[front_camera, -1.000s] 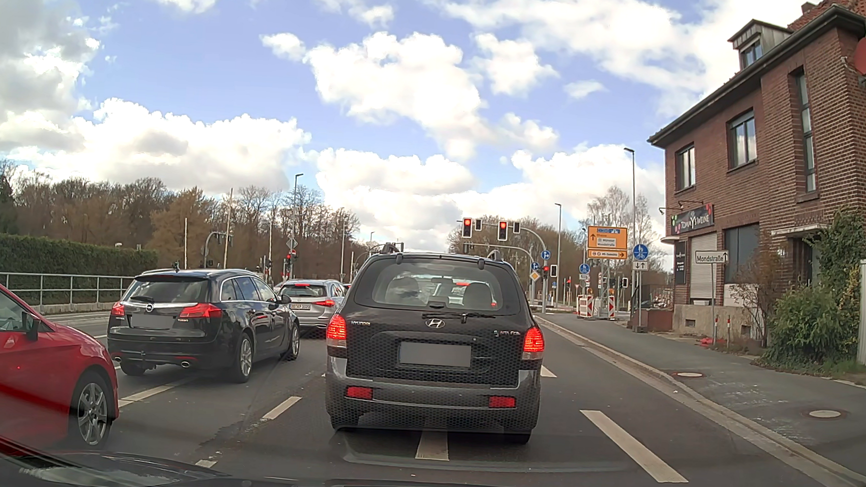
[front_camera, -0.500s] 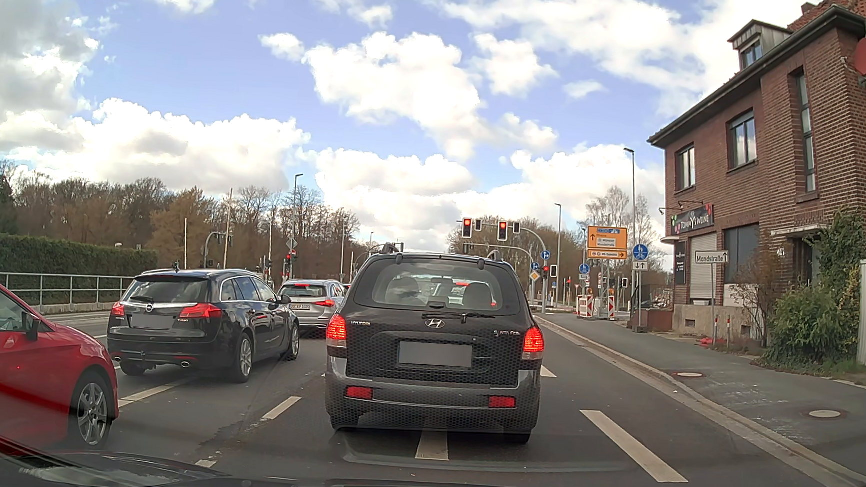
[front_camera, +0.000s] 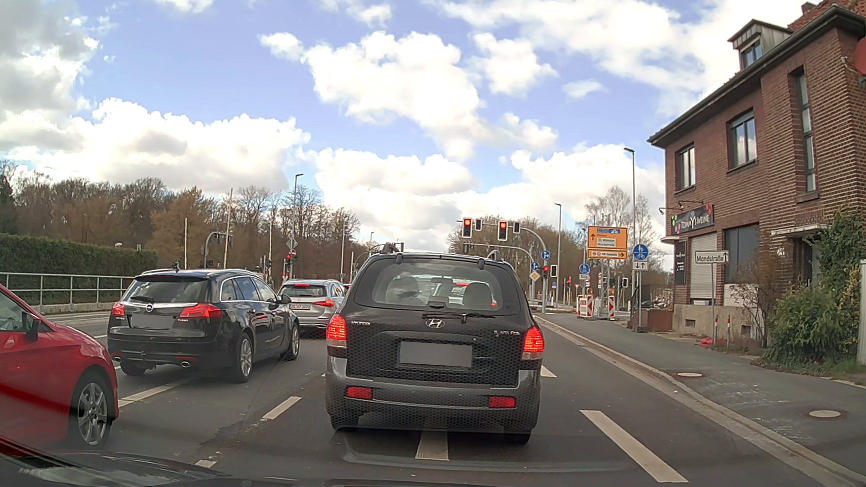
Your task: Follow the waypoints while adhering to traffic rules and regulations
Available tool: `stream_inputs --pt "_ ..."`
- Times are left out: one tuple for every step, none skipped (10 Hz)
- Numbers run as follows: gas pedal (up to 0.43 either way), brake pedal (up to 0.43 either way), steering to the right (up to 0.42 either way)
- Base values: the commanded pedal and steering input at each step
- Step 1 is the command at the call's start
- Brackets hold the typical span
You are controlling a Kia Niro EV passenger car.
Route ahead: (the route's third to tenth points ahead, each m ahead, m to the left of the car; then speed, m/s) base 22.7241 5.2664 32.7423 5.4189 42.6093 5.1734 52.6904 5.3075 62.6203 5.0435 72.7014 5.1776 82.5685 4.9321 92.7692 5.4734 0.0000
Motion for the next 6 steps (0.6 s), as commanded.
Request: stream_inputs --pt "0.0 0.232 -0.002" --pt "0.0 0.238 -0.002" --pt "0.0 0.238 -0.002" --pt "0.0 0.232 -0.002" --pt "0.0 0.238 -0.002" --pt "0.0 0.238 -0.002"
